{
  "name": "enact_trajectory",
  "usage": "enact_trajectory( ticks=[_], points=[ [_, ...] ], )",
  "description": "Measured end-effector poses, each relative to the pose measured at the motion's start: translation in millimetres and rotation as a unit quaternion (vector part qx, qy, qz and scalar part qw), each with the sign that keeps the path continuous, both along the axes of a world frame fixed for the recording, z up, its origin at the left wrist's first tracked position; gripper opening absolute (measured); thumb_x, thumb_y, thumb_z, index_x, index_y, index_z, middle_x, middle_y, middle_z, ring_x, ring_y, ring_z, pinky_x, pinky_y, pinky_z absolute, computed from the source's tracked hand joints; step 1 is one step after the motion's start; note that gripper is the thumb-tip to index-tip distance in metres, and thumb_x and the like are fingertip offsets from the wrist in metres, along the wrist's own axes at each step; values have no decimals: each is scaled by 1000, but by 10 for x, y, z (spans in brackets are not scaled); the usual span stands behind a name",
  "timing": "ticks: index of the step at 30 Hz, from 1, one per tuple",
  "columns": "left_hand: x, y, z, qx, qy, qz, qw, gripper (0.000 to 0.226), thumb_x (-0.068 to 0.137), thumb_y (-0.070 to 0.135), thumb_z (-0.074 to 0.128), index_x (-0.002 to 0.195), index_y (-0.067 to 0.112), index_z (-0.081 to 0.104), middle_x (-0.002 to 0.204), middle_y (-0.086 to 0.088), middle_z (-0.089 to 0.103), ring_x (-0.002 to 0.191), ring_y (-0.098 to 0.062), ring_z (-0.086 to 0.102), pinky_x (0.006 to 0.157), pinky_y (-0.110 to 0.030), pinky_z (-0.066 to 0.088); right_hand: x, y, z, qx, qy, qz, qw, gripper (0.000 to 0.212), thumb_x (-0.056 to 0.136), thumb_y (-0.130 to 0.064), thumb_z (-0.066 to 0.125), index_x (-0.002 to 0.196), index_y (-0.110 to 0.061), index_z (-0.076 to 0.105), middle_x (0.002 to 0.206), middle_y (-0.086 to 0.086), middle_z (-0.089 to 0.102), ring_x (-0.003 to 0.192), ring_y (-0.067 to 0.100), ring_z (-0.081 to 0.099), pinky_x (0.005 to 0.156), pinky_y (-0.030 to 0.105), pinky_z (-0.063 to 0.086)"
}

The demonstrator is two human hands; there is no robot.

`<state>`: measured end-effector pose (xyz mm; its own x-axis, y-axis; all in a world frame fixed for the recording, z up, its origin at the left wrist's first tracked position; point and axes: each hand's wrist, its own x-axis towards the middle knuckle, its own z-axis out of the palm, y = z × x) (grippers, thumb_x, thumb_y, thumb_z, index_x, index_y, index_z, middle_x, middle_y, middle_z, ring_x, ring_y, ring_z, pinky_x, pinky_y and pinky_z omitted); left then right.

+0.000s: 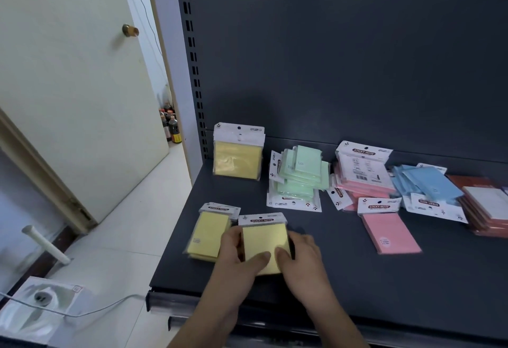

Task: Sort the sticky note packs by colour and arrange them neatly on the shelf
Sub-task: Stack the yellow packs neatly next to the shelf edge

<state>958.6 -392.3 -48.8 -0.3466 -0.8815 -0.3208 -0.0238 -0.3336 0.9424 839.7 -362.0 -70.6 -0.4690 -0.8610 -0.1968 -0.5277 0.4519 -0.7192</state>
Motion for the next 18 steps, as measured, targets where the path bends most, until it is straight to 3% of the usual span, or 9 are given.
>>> enact_trajectory(
  ticks=[2,4,6,10,13,16,18],
  points=[
    [-51,11,17,48,61,43,996,44,87,-7,53,121,19,42,114,3,61,100,-7,58,75,-18,45,-28,32,-10,-38,-67,-21,997,27,91,-11,50,114,-24,54,113,3,56,111,22,49,96,34,42],
    [-92,24,-3,51,69,60,995,51,89,-8,49,133,15,39,120,3,59,102,-8,58,76,-17,45,-46,76,-8,-82,-144,-52,985,26,89,-3,52,101,-27,52,99,-2,63,96,18,58,86,32,48],
    [-115,19,-26,19,50,49,997,46,90,-9,47,129,14,48,115,3,65,101,-8,61,78,-18,48,-57,114,8,-129,-187,-84,970,32,87,1,56,101,-27,52,94,-5,64,89,13,60,83,28,49],
    [-85,-67,-26,-67,-8,49,996,42,90,-8,47,117,24,58,107,4,68,100,-10,62,85,-21,49,-56,105,46,-160,-117,-53,979,46,87,-4,60,124,-28,48,101,-10,61,95,6,58,85,21,45],
    [-51,-210,23,-166,-62,42,983,47,91,-5,47,106,40,55,106,12,63,97,2,58,79,-12,47,-49,-16,128,-179,-38,-8,983,48,87,-6,60,128,-29,47,102,-8,63,95,8,59,84,22,48],
    [7,-444,100,-255,-111,50,959,45,91,-2,49,114,37,50,108,15,58,99,1,55,80,-14,47,-5,-221,226,-228,-20,2,973,44,87,-6,60,124,-28,48,103,-11,62,93,3,58,79,12,47],
    [53,-647,142,-301,-130,52,943,45,90,-1,50,123,30,50,116,10,57,106,-6,53,86,-17,45,41,-441,261,-255,-24,-5,967,43,88,-6,59,125,-25,48,105,-10,60,93,6,57,79,14,46]
  ],
)
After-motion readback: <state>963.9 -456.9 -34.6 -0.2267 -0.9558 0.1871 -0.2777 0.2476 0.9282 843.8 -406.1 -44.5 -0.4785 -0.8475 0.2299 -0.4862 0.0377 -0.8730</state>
